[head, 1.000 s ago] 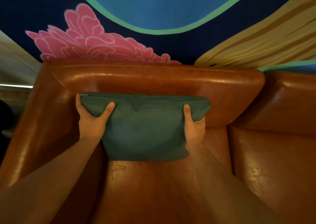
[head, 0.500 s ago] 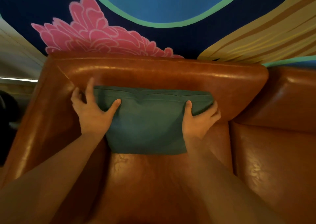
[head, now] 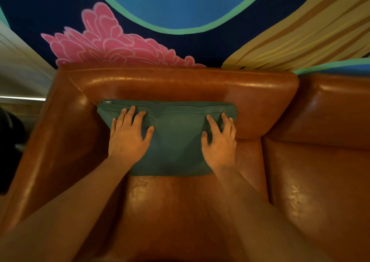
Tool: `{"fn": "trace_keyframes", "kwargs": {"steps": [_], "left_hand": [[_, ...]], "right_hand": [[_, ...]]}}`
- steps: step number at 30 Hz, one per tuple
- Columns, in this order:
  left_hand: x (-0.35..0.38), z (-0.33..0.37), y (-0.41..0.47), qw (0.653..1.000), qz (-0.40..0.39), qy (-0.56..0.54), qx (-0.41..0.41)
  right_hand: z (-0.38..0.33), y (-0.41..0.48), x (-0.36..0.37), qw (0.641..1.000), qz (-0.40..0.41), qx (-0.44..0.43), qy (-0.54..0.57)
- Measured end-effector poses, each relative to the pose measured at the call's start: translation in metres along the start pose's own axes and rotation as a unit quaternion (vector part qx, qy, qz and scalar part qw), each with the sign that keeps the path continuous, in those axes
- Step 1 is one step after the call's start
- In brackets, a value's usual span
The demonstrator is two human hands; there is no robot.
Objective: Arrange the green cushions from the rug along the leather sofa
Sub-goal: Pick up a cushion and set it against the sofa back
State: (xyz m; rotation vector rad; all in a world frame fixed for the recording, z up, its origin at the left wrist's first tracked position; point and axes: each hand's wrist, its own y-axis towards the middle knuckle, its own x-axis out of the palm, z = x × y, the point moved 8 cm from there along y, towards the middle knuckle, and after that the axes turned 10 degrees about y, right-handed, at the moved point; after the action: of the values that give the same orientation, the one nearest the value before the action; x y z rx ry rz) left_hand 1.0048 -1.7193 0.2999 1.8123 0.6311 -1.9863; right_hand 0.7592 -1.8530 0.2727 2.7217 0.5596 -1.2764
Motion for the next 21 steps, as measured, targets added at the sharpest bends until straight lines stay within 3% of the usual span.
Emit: {"fn": "trace_keyframes", "kwargs": {"steps": [6,21], "left_hand": [[-0.015,0.008,-0.030,0.998,-0.059,0.012,0.001],[-0.099,-0.031,-0.198,0.998,-0.013,0.005,0.068]], "right_hand": [[-0.026,-0.022,-0.016,0.999,-0.030,0.018,-0.018],[-0.081,-0.211,-0.039,0.999,-0.031,0.037,-0.008]]}}
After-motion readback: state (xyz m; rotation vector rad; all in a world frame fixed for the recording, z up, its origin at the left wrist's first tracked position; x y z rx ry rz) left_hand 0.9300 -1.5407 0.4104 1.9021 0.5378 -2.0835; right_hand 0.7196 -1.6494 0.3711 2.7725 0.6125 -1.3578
